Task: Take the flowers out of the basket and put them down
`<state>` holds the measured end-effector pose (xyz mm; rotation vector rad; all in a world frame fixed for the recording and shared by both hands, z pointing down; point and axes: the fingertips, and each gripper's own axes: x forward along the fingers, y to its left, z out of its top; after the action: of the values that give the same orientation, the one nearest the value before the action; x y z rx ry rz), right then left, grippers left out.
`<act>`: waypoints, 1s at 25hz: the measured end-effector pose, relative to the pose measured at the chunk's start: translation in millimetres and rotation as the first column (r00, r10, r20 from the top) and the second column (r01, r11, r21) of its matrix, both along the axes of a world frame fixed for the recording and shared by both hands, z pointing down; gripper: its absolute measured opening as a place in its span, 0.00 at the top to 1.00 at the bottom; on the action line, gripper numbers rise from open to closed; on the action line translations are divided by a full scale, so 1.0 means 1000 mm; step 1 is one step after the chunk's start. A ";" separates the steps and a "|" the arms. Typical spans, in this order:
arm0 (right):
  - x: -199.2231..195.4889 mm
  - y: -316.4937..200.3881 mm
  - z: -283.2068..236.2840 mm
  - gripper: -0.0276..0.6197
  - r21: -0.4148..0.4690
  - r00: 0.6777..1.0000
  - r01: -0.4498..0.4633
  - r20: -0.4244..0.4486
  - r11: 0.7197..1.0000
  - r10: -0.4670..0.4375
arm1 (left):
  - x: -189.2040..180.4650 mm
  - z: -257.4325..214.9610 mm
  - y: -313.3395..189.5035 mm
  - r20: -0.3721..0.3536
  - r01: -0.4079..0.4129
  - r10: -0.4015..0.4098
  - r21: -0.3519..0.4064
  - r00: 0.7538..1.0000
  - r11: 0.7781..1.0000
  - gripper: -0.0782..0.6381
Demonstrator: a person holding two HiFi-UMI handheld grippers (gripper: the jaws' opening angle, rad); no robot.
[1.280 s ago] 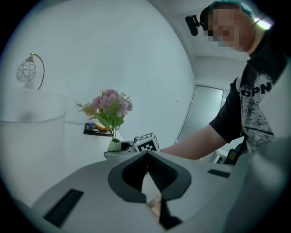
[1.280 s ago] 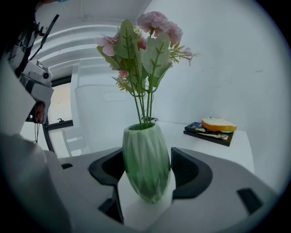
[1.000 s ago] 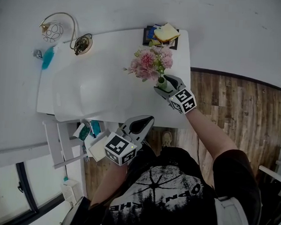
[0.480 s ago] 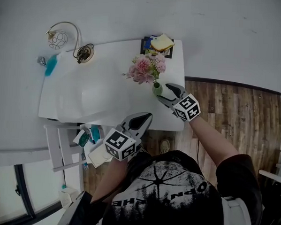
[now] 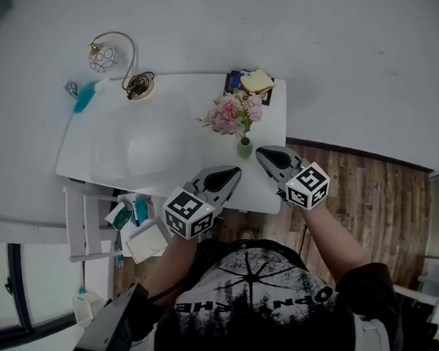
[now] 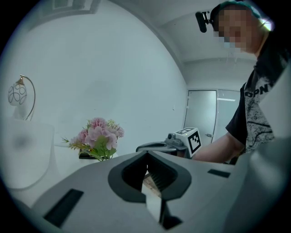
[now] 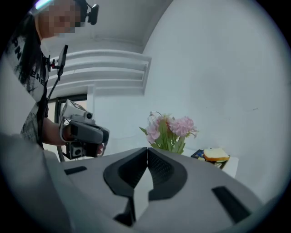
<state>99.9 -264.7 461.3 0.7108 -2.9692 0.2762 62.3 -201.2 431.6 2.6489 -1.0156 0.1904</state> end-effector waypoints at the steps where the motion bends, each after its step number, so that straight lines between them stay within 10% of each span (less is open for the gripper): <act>1: 0.000 0.003 -0.008 0.93 0.009 1.000 0.008 0.007 1.000 -0.008 | 0.000 -0.003 -0.002 -0.002 -0.001 0.001 0.007 1.000 1.000 0.87; 25: 0.011 0.022 -0.044 0.93 0.091 0.999 -0.014 -0.041 0.996 0.018 | -0.016 -0.024 -0.024 0.014 0.016 -0.017 0.079 1.000 0.997 0.87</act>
<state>110.5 -243.2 417.5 0.7403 -2.9541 0.1263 46.5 -225.2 407.6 2.7120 -1.0709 0.1699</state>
